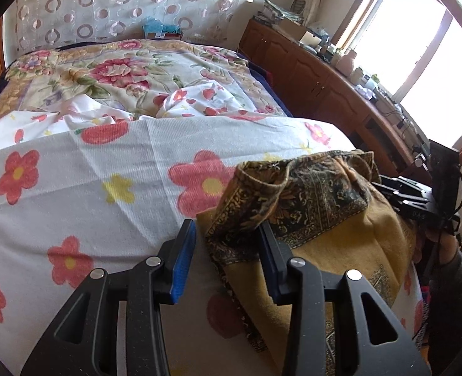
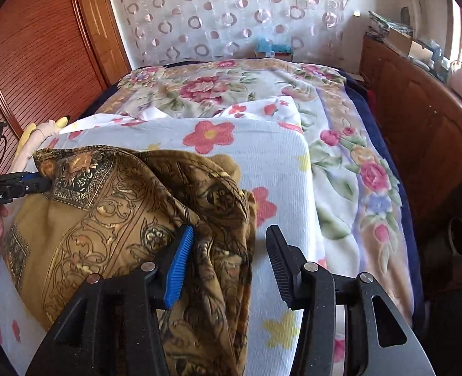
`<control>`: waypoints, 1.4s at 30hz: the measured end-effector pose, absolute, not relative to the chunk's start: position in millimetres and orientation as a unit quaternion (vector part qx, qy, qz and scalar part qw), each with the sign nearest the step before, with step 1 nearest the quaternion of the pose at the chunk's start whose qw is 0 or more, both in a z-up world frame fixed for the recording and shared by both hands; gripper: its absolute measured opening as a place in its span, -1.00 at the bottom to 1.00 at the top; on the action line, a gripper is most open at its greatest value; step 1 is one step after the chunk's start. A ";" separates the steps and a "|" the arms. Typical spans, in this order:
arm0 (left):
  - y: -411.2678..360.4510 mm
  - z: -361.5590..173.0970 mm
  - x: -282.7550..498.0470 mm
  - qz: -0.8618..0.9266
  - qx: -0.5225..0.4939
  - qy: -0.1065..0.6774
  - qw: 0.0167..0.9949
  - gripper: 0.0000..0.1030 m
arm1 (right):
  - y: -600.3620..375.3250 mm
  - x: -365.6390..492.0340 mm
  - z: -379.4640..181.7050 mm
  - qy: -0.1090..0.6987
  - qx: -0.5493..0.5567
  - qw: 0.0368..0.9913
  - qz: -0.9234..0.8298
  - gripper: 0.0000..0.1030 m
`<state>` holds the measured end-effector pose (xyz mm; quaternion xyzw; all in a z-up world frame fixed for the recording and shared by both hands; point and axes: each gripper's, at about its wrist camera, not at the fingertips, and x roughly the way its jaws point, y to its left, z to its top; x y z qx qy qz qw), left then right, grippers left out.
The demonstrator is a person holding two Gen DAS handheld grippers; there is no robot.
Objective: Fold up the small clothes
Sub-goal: 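Grasp the folded garment with the left gripper while the right gripper grasps beside it, then carry the folded garment with both grippers toward the yellow plush toy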
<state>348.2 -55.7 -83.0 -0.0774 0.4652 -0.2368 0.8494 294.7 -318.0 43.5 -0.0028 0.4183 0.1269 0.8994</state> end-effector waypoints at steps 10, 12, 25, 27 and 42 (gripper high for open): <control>-63.0 -81.4 347.7 -0.247 -0.089 0.460 0.848 -0.22 | -315.7 300.1 25.1 0.419 -0.004 0.895 0.152 -0.32; -61.4 -81.3 346.6 -0.251 -0.095 0.457 0.848 -0.50 | -312.2 297.0 25.2 0.417 -0.014 0.896 0.152 -0.56; -55.0 -14.3 299.2 -0.286 -0.101 0.366 0.880 -0.83 | -293.5 245.2 66.9 0.306 -0.038 0.941 0.142 -0.78; -49.7 -0.9 290.8 -0.281 -0.096 0.346 0.890 -0.84 | -290.4 239.1 74.9 0.291 -0.035 0.945 0.144 -0.79; 73.6 65.1 223.8 -0.172 -0.094 0.244 0.950 -0.86 | -176.8 233.9 120.2 0.184 -0.083 0.945 0.257 -0.80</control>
